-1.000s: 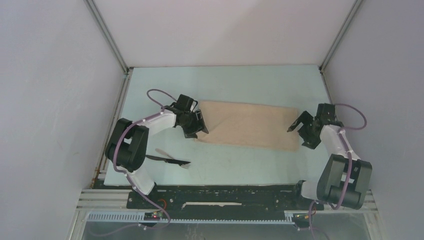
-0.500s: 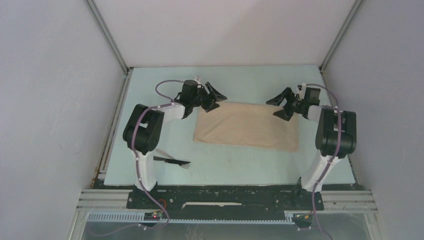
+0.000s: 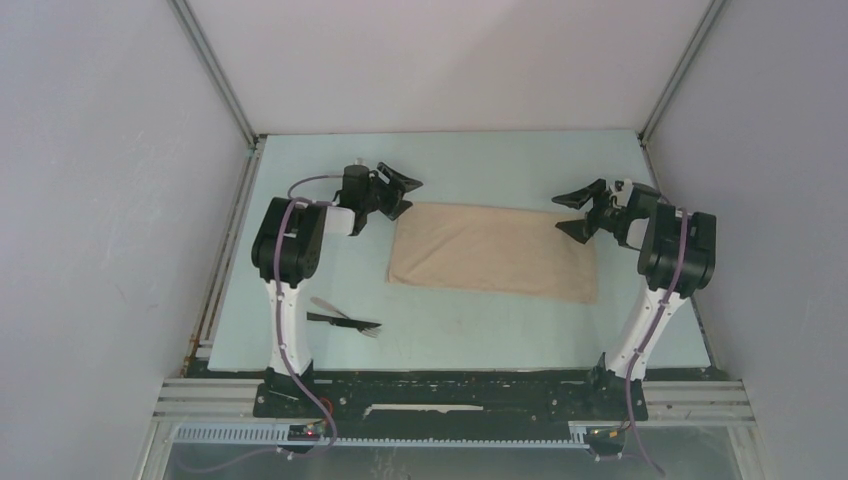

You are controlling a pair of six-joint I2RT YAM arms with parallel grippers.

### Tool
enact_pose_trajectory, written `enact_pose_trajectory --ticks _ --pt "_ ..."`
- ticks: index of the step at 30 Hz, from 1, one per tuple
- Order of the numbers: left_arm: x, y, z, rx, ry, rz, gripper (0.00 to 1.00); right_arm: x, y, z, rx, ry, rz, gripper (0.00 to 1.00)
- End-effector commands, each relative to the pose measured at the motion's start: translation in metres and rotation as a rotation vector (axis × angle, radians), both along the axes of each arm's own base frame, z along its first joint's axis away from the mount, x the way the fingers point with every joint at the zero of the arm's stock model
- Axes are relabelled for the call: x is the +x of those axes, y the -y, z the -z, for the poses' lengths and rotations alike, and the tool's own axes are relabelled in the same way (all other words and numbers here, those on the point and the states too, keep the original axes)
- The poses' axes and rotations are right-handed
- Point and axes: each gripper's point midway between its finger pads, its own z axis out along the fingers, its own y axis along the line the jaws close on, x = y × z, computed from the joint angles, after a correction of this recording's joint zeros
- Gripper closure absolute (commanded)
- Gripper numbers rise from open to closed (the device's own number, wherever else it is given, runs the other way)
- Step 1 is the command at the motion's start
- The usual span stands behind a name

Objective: Fold the napkin into a case and place the utensils inside
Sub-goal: Smooth out the rectangle-folded napkin at the center of the board.

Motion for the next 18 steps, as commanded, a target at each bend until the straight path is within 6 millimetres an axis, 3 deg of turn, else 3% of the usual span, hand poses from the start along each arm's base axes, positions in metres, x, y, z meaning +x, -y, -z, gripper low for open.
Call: enact_pose_trajectory --ticks 1,14,18 --pt "0.013 -0.018 0.008 0.009 -0.001 -0.056 0.2 0.012 0.031 0.012 0.019 -0.019 0.095 0.0" --pt "0.024 -0.03 0.021 0.106 -0.018 -0.043 0.2 0.034 0.08 0.01 0.074 -0.023 0.243 0.0" --pt "0.026 -0.032 -0.008 0.173 0.039 -0.008 0.2 0.038 0.092 -0.01 0.075 0.028 0.247 0.0"
